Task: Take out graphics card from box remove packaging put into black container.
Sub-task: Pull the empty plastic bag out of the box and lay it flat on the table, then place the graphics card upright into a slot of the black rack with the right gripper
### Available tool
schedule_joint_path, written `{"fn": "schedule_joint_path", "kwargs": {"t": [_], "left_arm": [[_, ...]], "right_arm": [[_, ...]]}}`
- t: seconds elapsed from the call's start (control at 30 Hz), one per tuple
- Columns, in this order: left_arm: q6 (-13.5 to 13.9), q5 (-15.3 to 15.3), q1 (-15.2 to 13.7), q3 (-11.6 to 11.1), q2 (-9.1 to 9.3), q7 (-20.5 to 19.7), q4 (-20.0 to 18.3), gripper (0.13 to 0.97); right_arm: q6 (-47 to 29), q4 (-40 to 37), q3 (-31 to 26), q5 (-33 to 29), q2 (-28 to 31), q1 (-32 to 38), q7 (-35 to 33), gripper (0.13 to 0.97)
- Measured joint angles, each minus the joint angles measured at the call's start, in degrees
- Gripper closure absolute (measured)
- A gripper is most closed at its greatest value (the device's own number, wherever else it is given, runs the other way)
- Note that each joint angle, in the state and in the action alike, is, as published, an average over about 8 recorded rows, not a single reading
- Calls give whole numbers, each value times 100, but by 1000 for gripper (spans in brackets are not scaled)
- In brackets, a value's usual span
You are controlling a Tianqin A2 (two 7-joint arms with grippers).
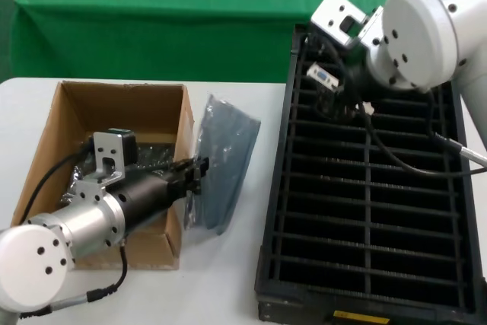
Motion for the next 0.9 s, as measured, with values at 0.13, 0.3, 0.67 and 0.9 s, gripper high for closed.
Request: {"fn": "schedule_joint_path", "kwargs": {"t": [0.13, 0.3, 0.67, 0.9], "left_arm": [[42, -72, 52, -170, 85, 190, -91, 911], [64, -92, 124, -358, 187, 377, -188, 848], [80, -71, 265, -686, 422, 691, -332, 718], [101, -16, 300, -800, 586, 850, -325, 574]], "right_arm": [[-123, -43, -133, 113, 7, 39, -232, 906], [-302, 60, -244, 278, 90, 78, -493, 906], [-555, 558, -174, 857, 462, 103, -931, 906], [-600, 693, 4, 1457, 735, 27, -1124, 906]]}}
